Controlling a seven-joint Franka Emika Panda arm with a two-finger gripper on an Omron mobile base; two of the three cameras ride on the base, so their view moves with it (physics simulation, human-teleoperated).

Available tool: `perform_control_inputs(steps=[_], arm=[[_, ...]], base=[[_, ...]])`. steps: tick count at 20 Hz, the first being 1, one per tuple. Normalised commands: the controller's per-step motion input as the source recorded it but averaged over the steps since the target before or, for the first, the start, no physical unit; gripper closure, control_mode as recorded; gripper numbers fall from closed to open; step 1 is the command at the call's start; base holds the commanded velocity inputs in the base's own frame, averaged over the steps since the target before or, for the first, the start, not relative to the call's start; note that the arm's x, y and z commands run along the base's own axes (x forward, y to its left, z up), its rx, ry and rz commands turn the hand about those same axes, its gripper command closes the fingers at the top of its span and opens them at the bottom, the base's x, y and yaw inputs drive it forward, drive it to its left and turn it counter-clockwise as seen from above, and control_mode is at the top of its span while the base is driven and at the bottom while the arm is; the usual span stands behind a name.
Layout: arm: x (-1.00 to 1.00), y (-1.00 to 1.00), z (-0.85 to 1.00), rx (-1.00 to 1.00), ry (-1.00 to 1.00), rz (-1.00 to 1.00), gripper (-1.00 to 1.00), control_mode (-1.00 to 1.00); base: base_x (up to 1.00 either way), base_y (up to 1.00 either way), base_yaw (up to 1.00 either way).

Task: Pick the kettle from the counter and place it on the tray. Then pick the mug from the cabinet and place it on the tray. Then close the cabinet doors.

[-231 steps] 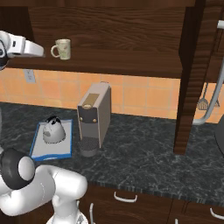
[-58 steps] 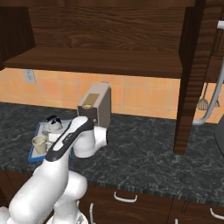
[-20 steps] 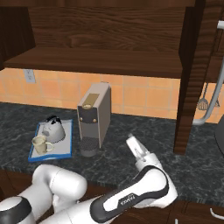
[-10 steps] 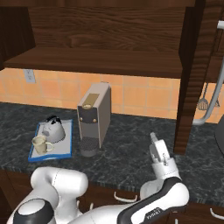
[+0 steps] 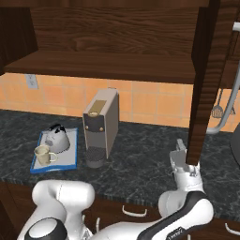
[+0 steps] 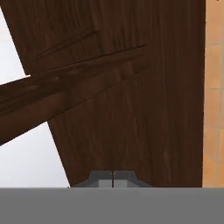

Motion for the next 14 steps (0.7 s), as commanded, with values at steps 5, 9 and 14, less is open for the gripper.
perform_control_inputs(steps=[5, 9, 14], arm=[[0.0, -0.68, 0.15, 0.25, -0.15, 0.03, 1.0, -1.0], [0.0, -0.5, 0.17, 0.09, -0.11, 0.01, 1.0, -1.0], [0.01, -0.5, 0.25, 0.04, -0.02, 0.0, 1.0, -1.0]], base=[[0.0, 0.0, 0.0], [0.0, 0.0, 0.0], [0.0, 0.0, 0.0]])
